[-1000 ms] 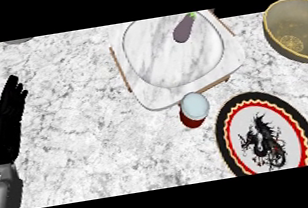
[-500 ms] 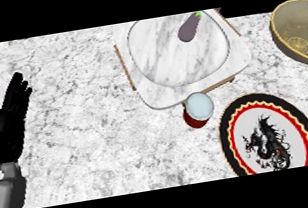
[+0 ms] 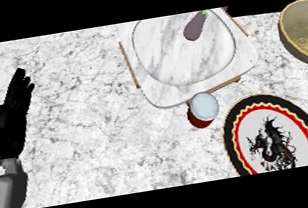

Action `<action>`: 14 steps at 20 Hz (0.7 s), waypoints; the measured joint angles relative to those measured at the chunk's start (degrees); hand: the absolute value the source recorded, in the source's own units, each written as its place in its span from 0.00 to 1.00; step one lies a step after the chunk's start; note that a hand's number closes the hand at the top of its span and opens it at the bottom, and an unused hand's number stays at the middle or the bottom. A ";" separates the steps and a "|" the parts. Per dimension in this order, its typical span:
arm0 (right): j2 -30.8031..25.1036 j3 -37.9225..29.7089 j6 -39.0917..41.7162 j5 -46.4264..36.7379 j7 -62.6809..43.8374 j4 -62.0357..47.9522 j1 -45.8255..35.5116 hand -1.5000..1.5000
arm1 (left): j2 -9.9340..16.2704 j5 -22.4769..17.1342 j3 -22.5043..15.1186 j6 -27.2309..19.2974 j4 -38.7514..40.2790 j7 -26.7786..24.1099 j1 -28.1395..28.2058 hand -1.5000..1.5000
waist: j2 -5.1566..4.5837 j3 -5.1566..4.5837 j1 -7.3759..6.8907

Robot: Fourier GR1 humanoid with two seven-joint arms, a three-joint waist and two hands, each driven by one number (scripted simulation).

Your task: Pick the tomato from the plate and place it in the bowl

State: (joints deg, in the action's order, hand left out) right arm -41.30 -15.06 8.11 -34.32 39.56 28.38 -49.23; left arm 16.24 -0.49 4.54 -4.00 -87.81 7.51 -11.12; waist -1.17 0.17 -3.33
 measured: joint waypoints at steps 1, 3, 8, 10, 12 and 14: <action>-0.94 1.62 -0.96 -2.28 -0.74 -0.68 0.17 1.00 | -0.07 0.03 -0.04 -0.04 -0.11 -0.06 -0.19 0.50 | -0.12 -0.05 -0.19; -1.51 3.67 -2.26 -5.46 -2.89 -3.41 0.14 1.00 | -0.16 0.17 -0.29 -0.05 -0.58 0.15 -0.28 0.50 | -0.33 -0.03 -0.71; -1.86 5.22 -0.94 -8.33 -3.02 -10.96 -0.98 0.00 | -0.25 -0.06 -0.34 0.62 -0.02 -0.38 -0.55 0.50 | -0.77 0.09 -1.32; -2.15 5.39 0.47 -8.67 -1.15 -12.95 -1.61 0.00 | -0.43 0.15 -0.48 0.53 0.30 -0.57 -0.81 0.50 | -0.90 0.14 -1.43; -2.80 4.46 2.74 -7.79 1.14 -14.75 -2.10 0.00 | -0.85 0.53 -0.94 0.22 -0.02 -0.55 -0.94 0.50 | -0.98 0.22 -1.55; -3.43 2.42 6.28 -5.69 2.26 -16.48 -3.61 0.00 | -0.89 0.51 -0.83 0.25 0.25 -0.81 -1.05 0.50 | -1.00 0.23 -1.55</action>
State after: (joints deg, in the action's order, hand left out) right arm -44.73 -12.64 14.40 -40.01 41.82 11.91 -52.84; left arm 15.35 0.02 3.71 -3.75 -87.56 6.70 -12.17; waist -2.16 0.40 -4.89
